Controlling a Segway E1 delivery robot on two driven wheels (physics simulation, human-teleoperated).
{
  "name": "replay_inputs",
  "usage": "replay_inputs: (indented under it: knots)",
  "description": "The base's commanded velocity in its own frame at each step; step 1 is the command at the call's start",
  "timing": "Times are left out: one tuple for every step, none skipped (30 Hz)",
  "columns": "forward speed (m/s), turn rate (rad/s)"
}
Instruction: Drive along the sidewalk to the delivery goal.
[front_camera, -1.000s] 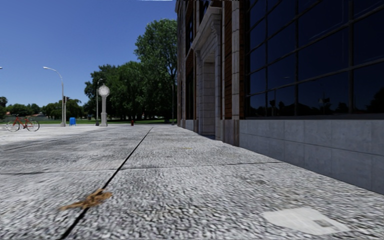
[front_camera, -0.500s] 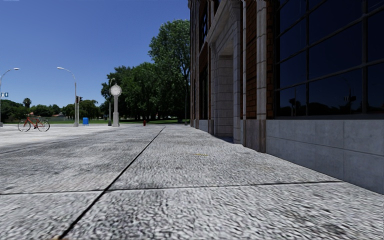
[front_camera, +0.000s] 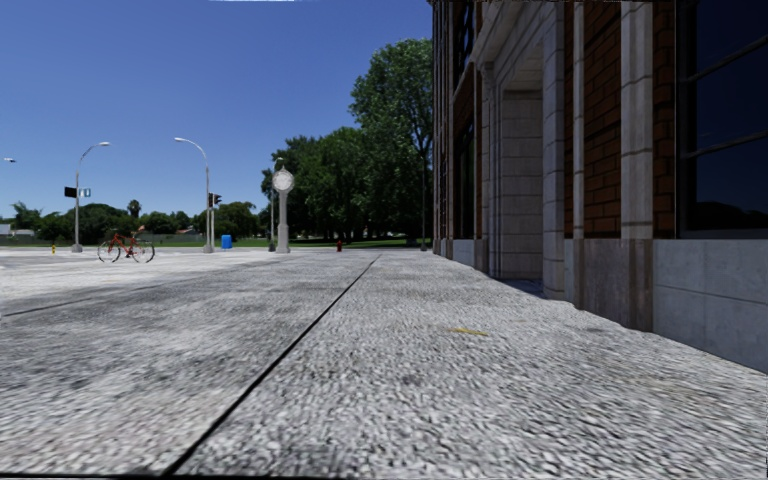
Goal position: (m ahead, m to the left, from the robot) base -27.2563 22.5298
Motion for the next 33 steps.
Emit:
replay_inputs:
  knots:
    - [1.99, 0.41]
    - [1.99, 0.41]
    - [1.99, 0.41]
    - [1.99, 0.41]
    - [1.99, 0.41]
    - [1.99, 0.41]
    - [1.99, 0.41]
    - [1.99, 0.41]
    - [1.99, 0.41]
    - [1.99, 0.41]
    - [1.99, 0.41]
    - [1.99, 0.41]
    - [1.99, 0.41]
    - [1.99, 0.41]
    - [1.99, 0.41]
    - [1.99, 0.41]
    - [1.99, 0.41]
    - [1.99, 0.41]
    - [1.99, 0.41]
    - [1.99, 0.41]
    - [1.99, 0.41]
    - [1.99, 0.41]
    - [1.99, 0.41]
    - [1.99, 0.41]
    - [1.99, 0.41]
    - [1.99, 0.41]
    - [1.99, 0.4]
    - [1.99, 0.4]
    - [1.99, 0.28]
    - [1.99, 0.15]
    - [1.99, 0.09]
    - [1.99, 0.09]
    - [1.99, 0.07]
